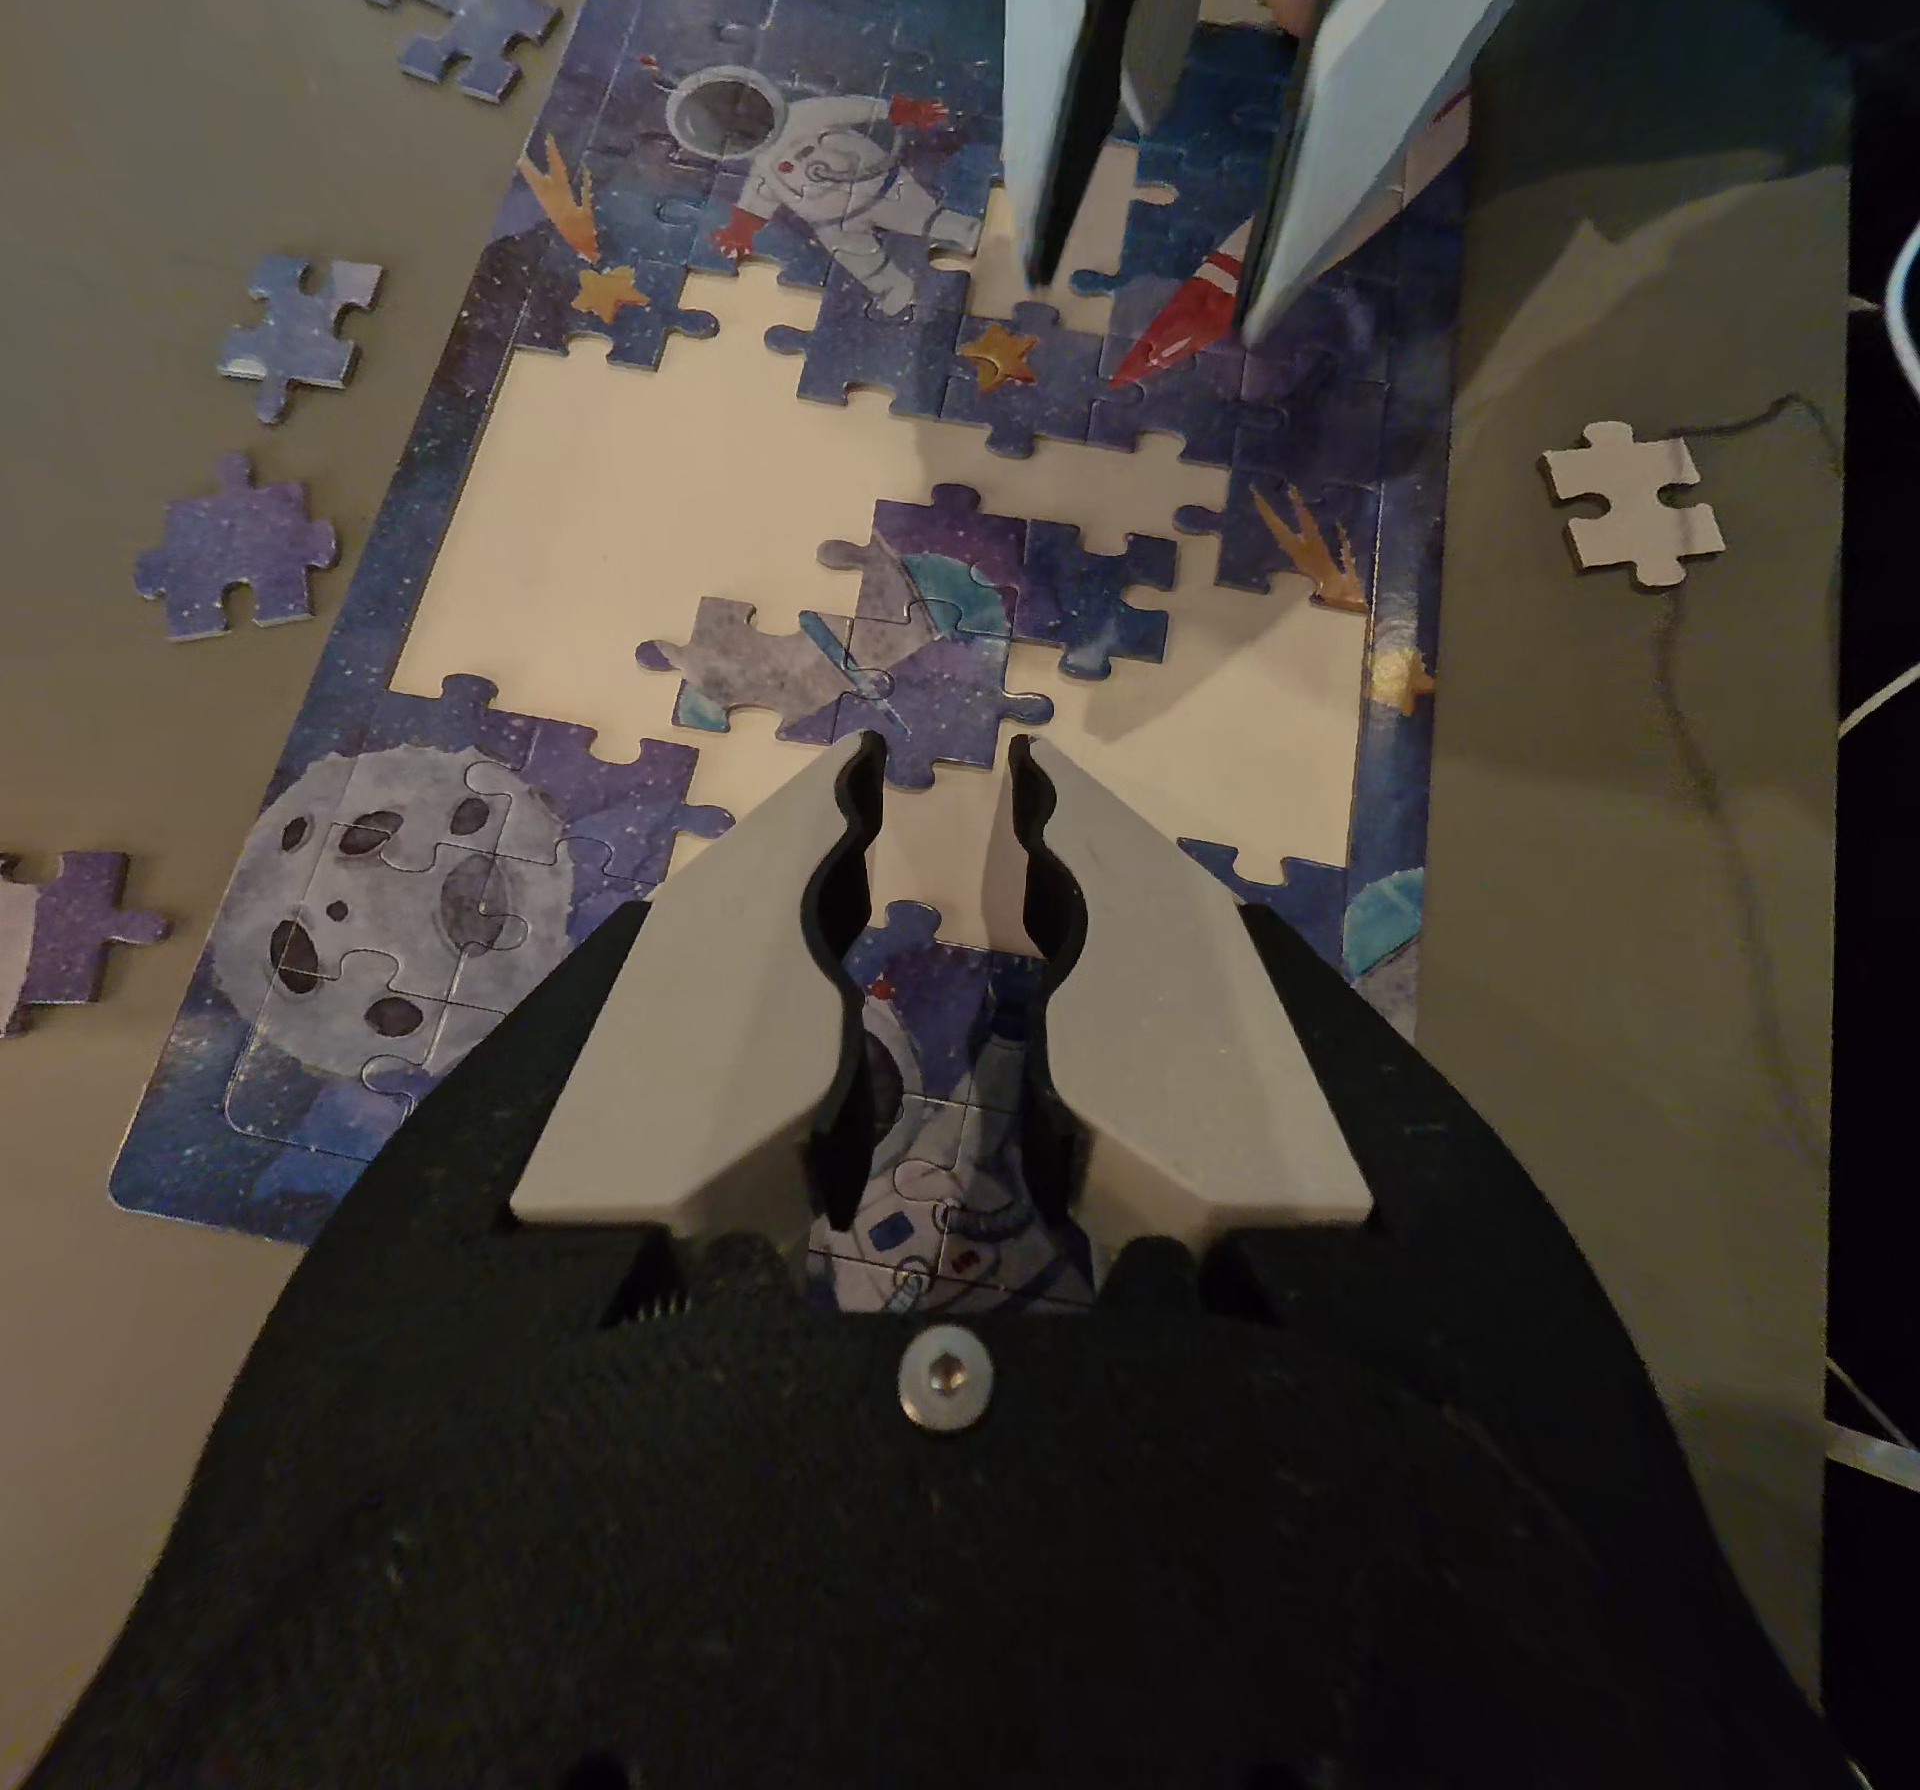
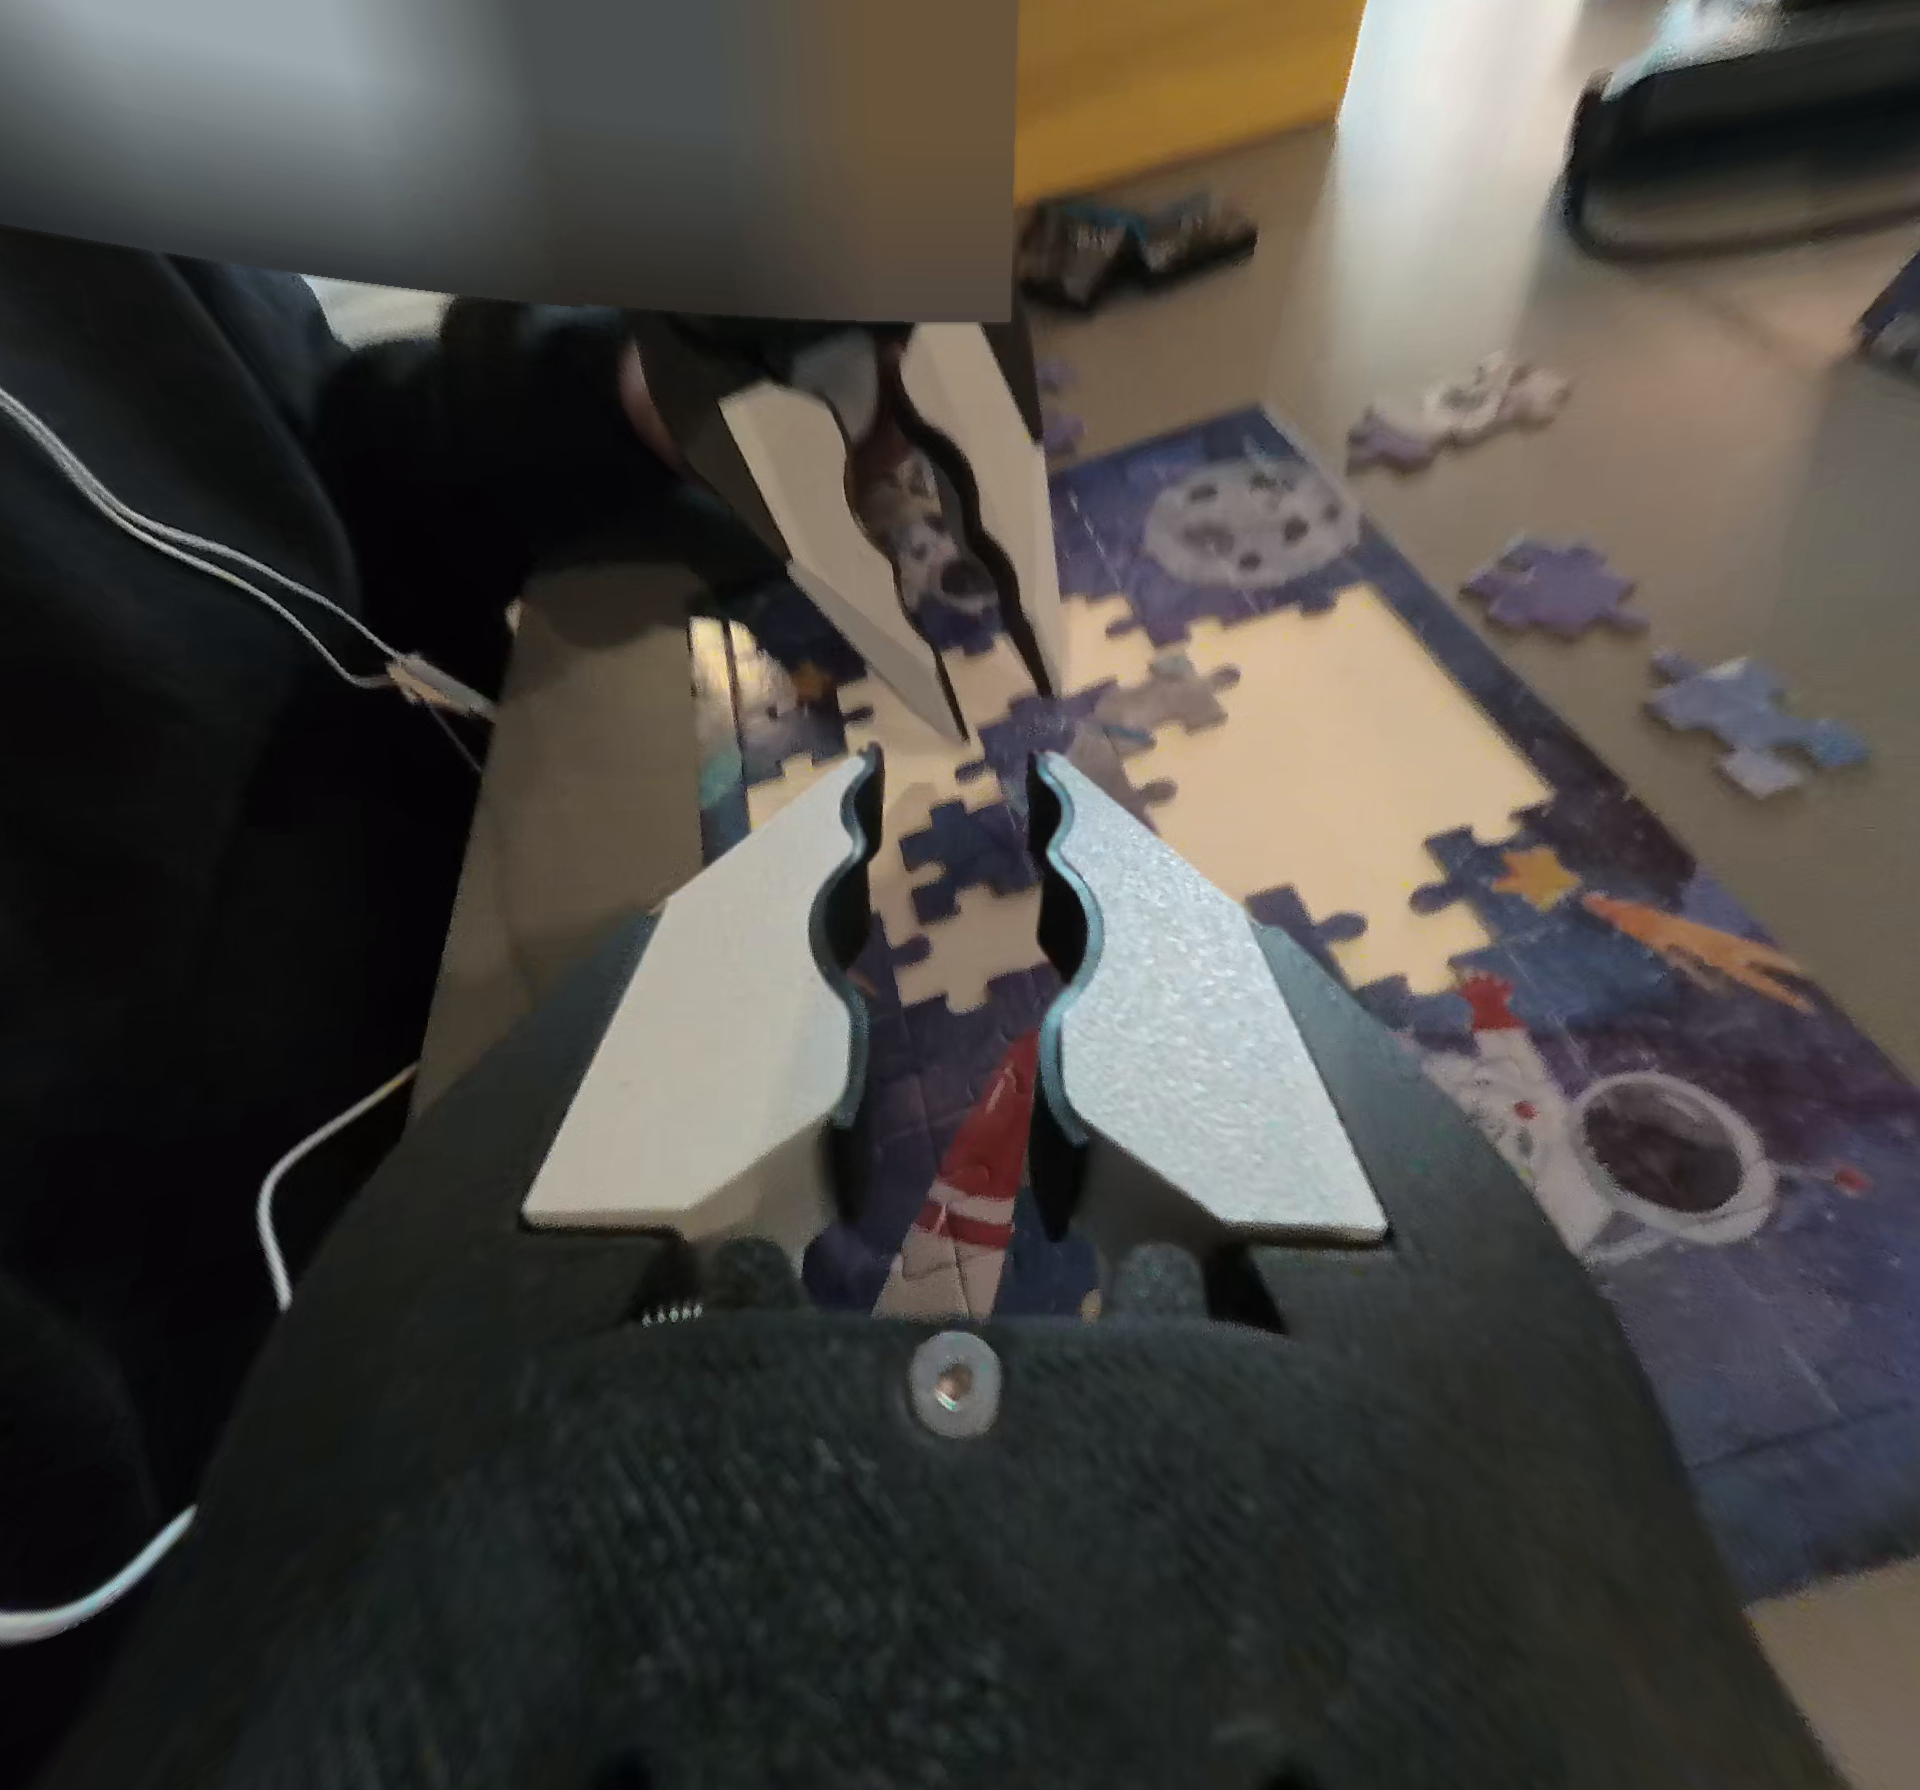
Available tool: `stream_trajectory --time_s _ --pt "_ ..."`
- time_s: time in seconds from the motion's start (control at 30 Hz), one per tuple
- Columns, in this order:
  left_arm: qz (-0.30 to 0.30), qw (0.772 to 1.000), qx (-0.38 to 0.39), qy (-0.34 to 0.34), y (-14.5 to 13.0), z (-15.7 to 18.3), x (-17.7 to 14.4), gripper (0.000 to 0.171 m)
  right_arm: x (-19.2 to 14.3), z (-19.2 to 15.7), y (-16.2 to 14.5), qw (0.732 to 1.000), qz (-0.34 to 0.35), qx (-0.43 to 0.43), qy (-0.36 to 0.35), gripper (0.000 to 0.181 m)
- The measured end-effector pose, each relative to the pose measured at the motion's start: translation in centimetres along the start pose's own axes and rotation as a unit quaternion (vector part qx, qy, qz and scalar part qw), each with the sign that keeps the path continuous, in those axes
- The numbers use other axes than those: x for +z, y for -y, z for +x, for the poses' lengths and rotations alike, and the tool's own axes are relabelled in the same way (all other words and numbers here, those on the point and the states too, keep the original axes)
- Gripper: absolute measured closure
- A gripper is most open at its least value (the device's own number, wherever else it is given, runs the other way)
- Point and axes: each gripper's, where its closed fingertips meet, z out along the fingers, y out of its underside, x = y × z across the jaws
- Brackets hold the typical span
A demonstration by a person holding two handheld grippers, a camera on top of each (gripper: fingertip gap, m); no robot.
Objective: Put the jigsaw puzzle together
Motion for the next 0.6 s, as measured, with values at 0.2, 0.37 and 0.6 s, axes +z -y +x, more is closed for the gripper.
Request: stream_trajectory --time_s 0.2,0.37,0.6 --pt "0.000 1.000 -0.001 0.000 0.0 0.0 0.0 0.150 0.7 0.2 -1.4 0.999 -0.048 -0.013 -0.016 0.155" --pt "-0.003 1.000 -0.004 0.000 -0.1 -0.1 0.0 0.148 0.8 0.3 -1.7 0.998 -0.056 -0.014 -0.019 0.156" --pt "-0.003 1.000 -0.006 -0.002 -0.1 -0.1 0.1 0.148 0.8 0.4 -1.7 0.998 -0.058 -0.014 -0.023 0.156"
